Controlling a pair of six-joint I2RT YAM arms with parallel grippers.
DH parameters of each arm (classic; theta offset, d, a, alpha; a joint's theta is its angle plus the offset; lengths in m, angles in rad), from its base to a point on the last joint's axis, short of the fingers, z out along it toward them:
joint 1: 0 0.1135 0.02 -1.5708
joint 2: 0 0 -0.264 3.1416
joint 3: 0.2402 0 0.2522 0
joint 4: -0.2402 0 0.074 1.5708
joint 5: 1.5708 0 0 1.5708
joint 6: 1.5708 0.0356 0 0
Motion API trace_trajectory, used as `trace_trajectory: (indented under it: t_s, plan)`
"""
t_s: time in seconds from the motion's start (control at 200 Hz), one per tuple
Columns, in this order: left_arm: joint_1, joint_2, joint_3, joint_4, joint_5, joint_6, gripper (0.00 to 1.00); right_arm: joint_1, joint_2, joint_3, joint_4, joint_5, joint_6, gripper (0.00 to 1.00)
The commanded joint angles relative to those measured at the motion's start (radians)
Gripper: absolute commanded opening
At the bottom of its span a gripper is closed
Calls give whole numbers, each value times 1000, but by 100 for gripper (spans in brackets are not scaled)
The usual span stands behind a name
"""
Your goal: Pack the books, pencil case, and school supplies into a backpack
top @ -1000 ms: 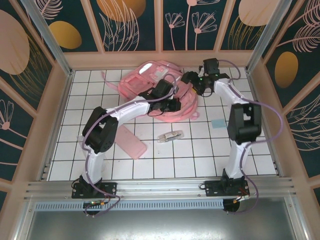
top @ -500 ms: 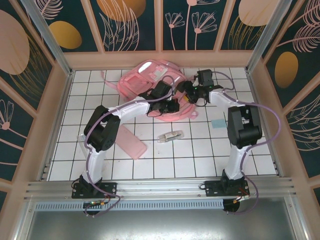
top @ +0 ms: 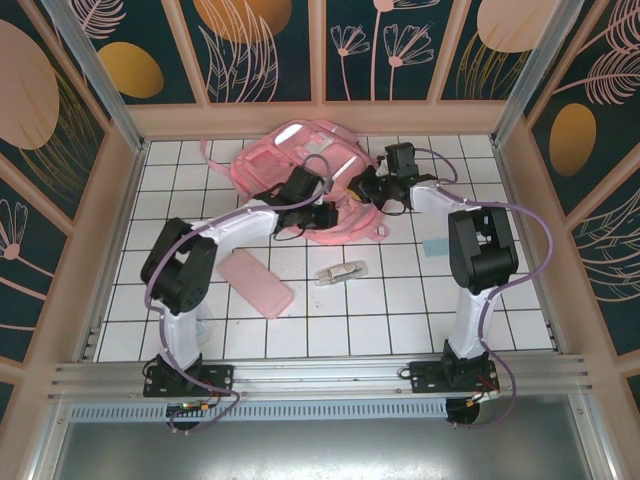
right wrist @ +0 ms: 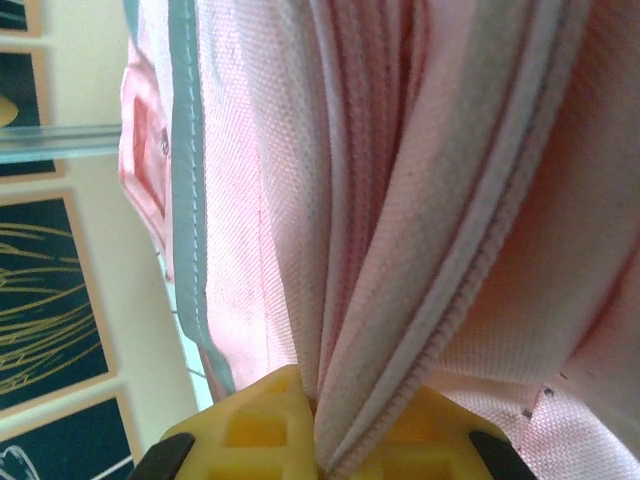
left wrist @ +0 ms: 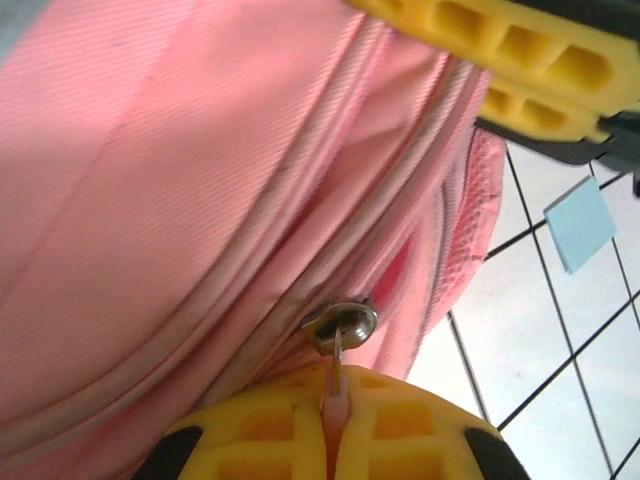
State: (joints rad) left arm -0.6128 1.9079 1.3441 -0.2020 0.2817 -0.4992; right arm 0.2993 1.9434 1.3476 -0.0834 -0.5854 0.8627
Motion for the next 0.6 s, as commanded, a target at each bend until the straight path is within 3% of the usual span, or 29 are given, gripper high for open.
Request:
trace_trajectory:
  t_s: [0.0, 0.105, 0.29, 0.44, 0.59]
  plan:
    - [116, -70, -100, -167, -184, 84, 0, -95, -73, 16, -23, 49, -59, 0]
    - [131, -102, -145, -175, -183, 85, 0, -99, -65, 44, -33, 46, -66, 0]
    - [129, -105, -148, -153, 65, 21, 0, -82, -48, 80, -34, 36, -65, 0]
    - [131, -115, -149, -240, -23, 47, 0, -80, -39, 116, -59, 45, -75, 0]
    - [131, -114, -217, -242, 131, 13, 0, -92, -47, 137, -76, 87, -96, 0]
